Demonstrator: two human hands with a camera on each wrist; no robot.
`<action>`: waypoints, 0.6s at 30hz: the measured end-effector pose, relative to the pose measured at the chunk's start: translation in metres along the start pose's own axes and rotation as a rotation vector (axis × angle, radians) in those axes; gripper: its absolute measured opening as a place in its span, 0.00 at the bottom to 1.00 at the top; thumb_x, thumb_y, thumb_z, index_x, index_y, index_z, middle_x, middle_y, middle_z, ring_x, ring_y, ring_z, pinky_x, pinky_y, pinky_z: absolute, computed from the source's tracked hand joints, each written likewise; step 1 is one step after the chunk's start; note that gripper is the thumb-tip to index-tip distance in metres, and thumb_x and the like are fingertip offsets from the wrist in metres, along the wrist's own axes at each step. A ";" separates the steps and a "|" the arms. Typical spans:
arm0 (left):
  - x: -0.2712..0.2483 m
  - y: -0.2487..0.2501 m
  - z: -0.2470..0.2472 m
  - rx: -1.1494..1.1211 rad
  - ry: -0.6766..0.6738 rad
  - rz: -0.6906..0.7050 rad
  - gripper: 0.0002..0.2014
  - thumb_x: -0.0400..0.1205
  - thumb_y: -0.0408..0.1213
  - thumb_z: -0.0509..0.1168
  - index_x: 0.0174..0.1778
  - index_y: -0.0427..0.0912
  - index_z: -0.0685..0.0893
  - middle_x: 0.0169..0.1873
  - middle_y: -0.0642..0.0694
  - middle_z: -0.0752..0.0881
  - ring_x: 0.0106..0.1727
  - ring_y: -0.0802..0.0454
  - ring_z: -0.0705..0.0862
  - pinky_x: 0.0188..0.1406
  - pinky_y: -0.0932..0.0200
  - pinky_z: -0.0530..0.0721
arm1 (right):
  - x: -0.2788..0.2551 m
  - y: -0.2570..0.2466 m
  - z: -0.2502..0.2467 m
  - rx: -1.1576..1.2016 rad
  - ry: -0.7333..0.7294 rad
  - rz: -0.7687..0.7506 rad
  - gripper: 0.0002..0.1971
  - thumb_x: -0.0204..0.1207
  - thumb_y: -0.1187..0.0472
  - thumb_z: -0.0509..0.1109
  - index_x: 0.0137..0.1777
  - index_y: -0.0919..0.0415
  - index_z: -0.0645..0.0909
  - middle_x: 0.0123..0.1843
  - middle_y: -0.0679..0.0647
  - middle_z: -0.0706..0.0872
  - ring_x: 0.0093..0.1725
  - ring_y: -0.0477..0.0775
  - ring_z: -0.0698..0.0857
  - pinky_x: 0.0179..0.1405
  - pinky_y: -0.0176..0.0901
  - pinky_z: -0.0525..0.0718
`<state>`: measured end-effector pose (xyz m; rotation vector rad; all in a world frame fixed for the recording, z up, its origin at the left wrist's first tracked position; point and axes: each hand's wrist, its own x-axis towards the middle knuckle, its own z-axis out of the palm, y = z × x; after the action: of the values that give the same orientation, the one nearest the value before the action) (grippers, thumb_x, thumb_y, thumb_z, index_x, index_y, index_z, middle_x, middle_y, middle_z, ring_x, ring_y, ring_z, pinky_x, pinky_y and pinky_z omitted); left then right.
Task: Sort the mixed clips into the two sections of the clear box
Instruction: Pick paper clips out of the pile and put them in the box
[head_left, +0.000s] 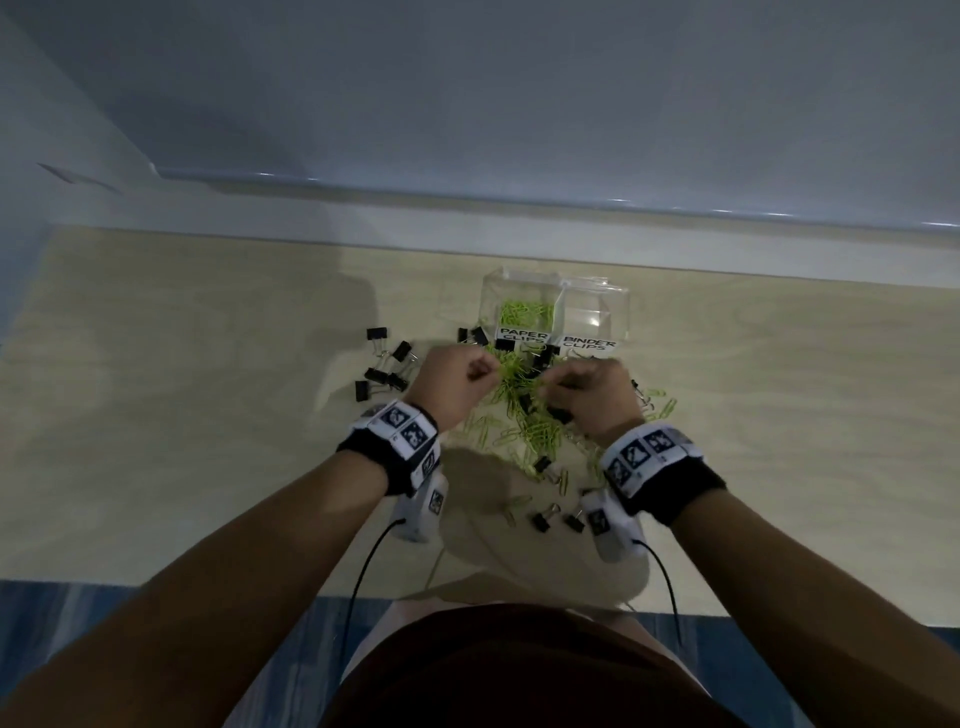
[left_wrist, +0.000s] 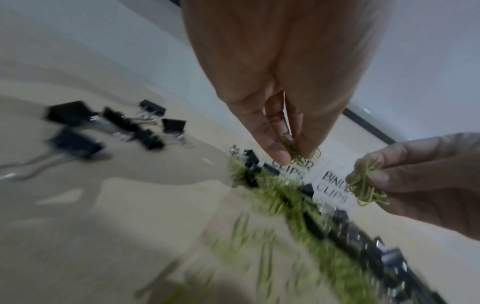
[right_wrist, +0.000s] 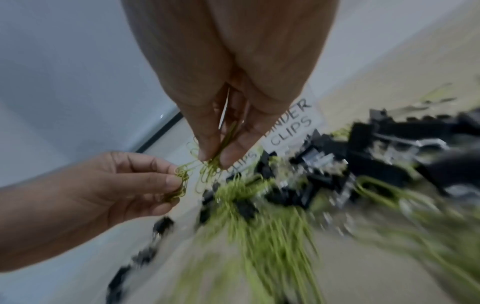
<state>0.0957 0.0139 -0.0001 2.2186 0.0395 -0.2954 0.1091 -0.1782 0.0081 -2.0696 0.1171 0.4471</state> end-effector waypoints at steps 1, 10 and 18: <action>0.010 0.008 -0.003 -0.014 0.023 0.009 0.06 0.79 0.36 0.69 0.48 0.39 0.86 0.42 0.48 0.89 0.38 0.60 0.83 0.38 0.75 0.77 | 0.005 -0.009 -0.006 0.027 0.022 0.002 0.05 0.68 0.66 0.78 0.39 0.56 0.88 0.38 0.49 0.91 0.38 0.47 0.90 0.41 0.37 0.89; 0.089 0.052 -0.015 0.108 0.097 0.047 0.07 0.76 0.33 0.70 0.47 0.38 0.89 0.44 0.43 0.90 0.45 0.50 0.87 0.53 0.53 0.87 | 0.083 -0.062 -0.018 -0.145 0.215 -0.085 0.05 0.69 0.67 0.76 0.42 0.57 0.88 0.40 0.50 0.90 0.38 0.45 0.87 0.47 0.41 0.88; 0.071 -0.012 -0.031 0.268 0.137 0.064 0.09 0.79 0.29 0.64 0.51 0.39 0.87 0.49 0.42 0.86 0.49 0.47 0.84 0.49 0.62 0.77 | 0.049 -0.036 0.011 -0.495 0.074 -0.478 0.10 0.75 0.71 0.65 0.49 0.61 0.86 0.49 0.55 0.89 0.44 0.53 0.86 0.46 0.44 0.88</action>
<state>0.1688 0.0399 -0.0070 2.4982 0.0037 -0.1178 0.1606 -0.1450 0.0150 -2.4957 -0.4826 0.1046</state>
